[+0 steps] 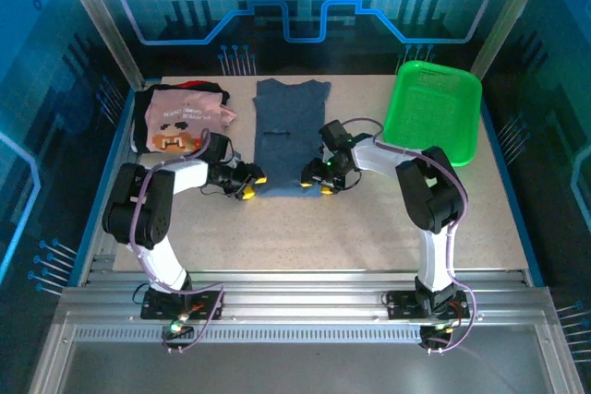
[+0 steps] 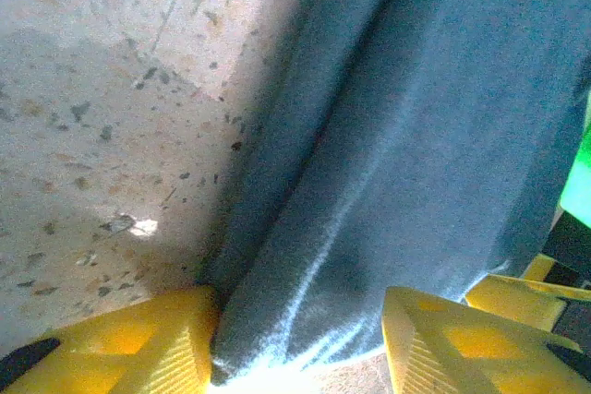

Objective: Fold and stack the t-shirts

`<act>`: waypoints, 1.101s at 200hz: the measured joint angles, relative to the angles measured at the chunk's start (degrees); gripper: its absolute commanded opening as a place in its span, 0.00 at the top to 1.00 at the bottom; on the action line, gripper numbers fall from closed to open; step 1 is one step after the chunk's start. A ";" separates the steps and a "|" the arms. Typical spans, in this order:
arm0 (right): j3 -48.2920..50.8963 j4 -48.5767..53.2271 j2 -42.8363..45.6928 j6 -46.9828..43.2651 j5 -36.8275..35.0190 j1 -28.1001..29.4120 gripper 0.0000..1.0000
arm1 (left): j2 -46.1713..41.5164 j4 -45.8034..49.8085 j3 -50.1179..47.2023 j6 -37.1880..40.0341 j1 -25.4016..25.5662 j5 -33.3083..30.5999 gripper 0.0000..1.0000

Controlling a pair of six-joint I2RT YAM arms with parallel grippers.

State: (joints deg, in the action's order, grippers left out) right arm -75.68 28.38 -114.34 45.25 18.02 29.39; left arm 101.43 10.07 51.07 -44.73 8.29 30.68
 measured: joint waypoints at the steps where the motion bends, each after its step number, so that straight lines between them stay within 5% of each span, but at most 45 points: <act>1: -0.02 0.00 -0.04 -0.13 0.00 0.00 0.58 | 0.04 0.04 0.02 -0.15 0.04 -0.02 0.67; 45: -0.85 0.79 -1.66 1.42 -0.22 -0.20 0.90 | 0.96 3.76 0.94 2.34 0.46 -1.75 1.00; 128: 5.88 2.01 7.23 1.53 -0.20 1.55 0.94 | -11.93 9.68 -2.71 5.84 2.64 -3.41 1.00; 220: 20.11 5.09 28.68 8.07 -1.64 13.53 0.94 | -49.86 20.35 -19.12 -3.76 10.91 -4.98 1.00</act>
State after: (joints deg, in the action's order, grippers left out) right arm -55.57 33.47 -85.67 53.32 16.38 42.92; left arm 51.57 30.41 31.94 -48.49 19.20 25.69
